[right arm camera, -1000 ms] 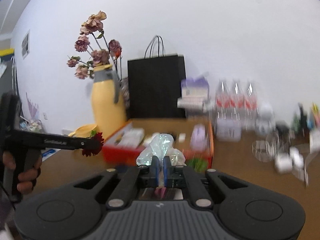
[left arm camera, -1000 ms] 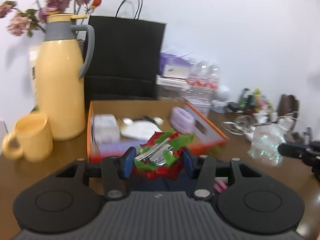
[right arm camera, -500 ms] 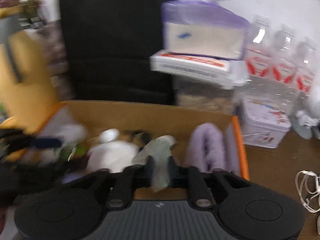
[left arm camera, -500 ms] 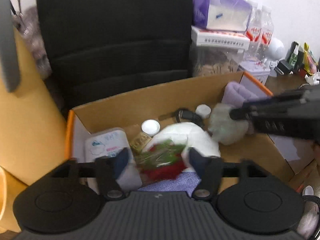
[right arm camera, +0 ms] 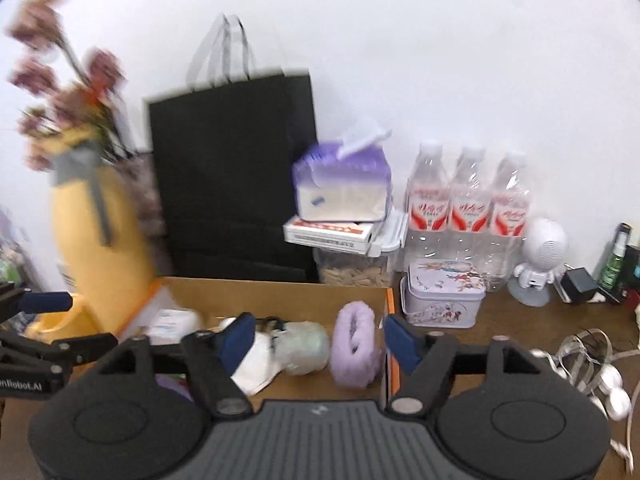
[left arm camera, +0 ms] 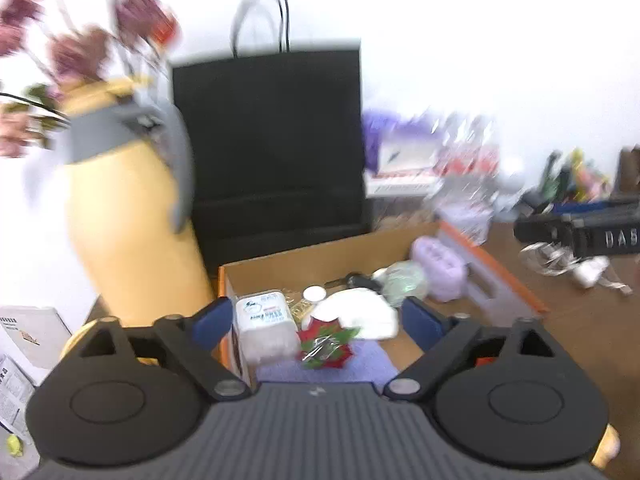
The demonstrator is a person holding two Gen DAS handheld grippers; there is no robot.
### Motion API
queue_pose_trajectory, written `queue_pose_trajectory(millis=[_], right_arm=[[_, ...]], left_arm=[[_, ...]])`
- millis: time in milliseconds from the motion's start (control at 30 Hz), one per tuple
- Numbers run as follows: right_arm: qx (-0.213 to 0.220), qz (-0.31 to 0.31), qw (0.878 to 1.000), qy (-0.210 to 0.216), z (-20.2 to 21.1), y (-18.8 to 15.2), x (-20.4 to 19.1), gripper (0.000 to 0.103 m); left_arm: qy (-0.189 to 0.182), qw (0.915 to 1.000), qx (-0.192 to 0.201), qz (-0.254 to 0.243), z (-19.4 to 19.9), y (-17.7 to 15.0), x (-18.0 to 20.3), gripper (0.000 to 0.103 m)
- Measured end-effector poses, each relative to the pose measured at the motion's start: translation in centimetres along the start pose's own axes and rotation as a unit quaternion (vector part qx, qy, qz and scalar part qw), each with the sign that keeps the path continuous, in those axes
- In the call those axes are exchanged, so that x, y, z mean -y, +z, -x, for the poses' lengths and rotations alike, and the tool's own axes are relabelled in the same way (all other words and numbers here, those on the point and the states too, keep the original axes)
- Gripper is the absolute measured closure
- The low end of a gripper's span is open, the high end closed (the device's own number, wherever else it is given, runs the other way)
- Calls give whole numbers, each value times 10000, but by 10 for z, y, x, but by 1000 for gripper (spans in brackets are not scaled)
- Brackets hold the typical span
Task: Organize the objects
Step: 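Grasp the plush sheep with the right gripper while the left grasps the braided cable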
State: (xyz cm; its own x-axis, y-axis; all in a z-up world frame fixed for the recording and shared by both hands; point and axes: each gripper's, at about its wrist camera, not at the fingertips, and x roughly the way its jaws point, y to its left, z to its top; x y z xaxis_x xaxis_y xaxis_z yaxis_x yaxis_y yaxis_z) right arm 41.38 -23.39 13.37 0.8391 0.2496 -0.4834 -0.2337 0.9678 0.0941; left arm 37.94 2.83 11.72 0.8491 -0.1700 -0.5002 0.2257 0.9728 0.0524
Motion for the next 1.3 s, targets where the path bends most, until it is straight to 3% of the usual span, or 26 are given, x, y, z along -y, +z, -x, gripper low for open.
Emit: queue_pose_trajectory(millis=[67,200,367,533,700,900,1100,1300], right_arm=[[239,-66,9996,114,46,-34,-8,20],[192,38,9998,91,117,-113,-34,19],[-22,-291,9993,-216,181,-198,-49,16],[-304,-305,9983,-385,228,-241,-55,16],[-350,341,9985,-266,266,-247,-73,16],[-195,362,9992,-9,274,-240,-74,16],[-98,290,9993,-229,227,-220,-54,18],[-347,227,9987,-293,132,-178,-23,27]], left_arm=[[-148,9990,398,141,50,-27,4,0],[-411,9968,649,235,128,-94,26,0],[-62,9990,240,371,176,-171,60,0],[-185,9967,-44,783,211,-207,66,0],[-169,9972,130,713,236,-208,70,0],[-198,9968,125,760,228,-204,74,0],[-546,9972,68,508,184,-199,84,0],[-964,9950,19,243,110,-169,105,0]])
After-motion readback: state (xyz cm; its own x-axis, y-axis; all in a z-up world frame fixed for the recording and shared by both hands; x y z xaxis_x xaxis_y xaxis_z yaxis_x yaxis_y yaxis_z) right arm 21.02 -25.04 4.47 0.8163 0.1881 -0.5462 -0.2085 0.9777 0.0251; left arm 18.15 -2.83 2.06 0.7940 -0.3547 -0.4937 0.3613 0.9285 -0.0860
